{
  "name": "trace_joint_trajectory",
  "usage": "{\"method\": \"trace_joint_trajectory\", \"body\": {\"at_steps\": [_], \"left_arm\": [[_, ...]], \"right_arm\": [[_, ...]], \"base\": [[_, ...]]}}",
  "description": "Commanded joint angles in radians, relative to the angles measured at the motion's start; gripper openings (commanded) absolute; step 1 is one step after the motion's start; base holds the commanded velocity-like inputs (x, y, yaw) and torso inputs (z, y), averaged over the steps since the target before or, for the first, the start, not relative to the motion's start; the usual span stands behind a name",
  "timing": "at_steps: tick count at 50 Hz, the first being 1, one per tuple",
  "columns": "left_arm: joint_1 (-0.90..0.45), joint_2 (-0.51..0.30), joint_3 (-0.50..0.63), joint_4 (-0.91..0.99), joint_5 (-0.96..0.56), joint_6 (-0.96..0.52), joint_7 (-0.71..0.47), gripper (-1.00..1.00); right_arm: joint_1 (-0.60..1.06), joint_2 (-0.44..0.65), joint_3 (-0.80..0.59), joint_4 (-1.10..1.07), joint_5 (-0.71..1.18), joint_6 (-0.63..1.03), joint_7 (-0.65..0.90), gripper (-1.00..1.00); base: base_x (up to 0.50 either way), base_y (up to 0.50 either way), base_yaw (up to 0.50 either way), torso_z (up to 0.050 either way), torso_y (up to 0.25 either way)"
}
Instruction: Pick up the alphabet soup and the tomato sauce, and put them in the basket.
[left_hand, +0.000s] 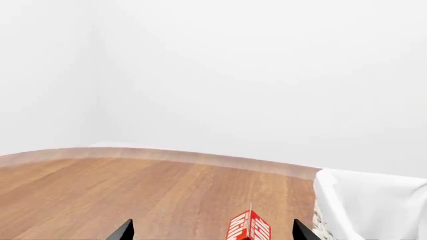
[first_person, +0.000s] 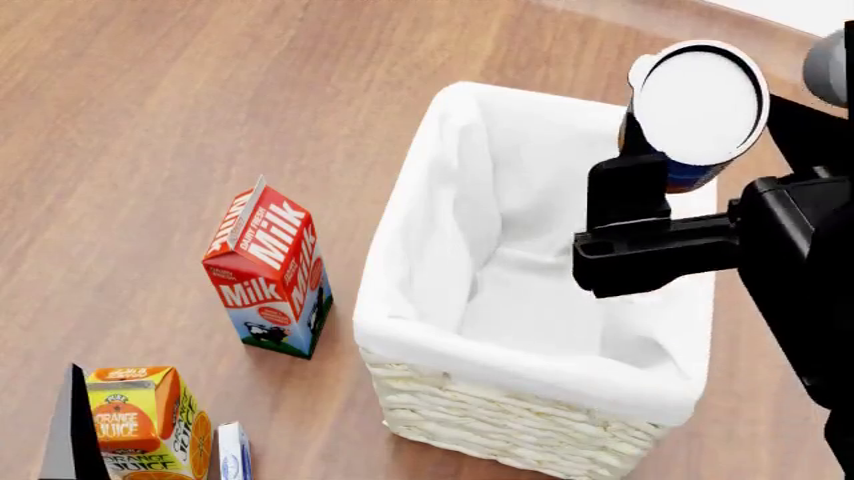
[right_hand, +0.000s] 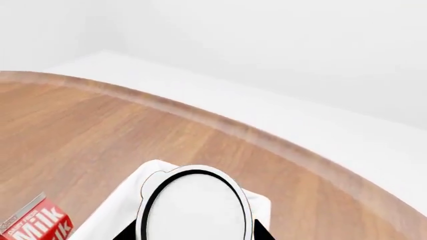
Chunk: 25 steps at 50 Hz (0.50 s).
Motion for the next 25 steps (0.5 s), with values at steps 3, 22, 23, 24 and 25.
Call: {"method": "trace_joint_trajectory", "body": {"at_steps": [3, 22, 23, 24, 25], "left_arm": [[-0.004, 0.021, -0.026, -0.023, -0.006, 0.022, 0.034, 1.00], [-0.013, 0.024, -0.017, -0.045, -0.005, 0.028, 0.036, 1.00], [-0.013, 0.024, -0.017, -0.045, -0.005, 0.028, 0.036, 1.00], [-0.013, 0.021, -0.019, -0.038, -0.008, 0.023, 0.035, 1.00], [-0.012, 0.021, -0.020, -0.039, -0.009, 0.025, 0.035, 1.00]], "right_arm": [[0.147, -0.127, 0.008, 0.174, -0.056, 0.169, -0.095, -1.00], [0.288, -0.254, -0.068, 0.408, -0.128, 0.354, -0.236, -1.00], [0.301, -0.270, -0.073, 0.439, -0.141, 0.360, -0.255, -1.00], [0.312, -0.277, -0.077, 0.451, -0.146, 0.371, -0.263, -1.00], [0.321, -0.284, -0.078, 0.461, -0.149, 0.377, -0.271, -1.00]], "base": [[0.00, 0.00, 0.00, 0.003, 0.000], [0.00, 0.00, 0.00, 0.000, 0.001], [0.00, 0.00, 0.00, 0.000, 0.000], [0.00, 0.00, 0.00, 0.000, 0.000], [0.00, 0.00, 0.00, 0.000, 0.000]]}}
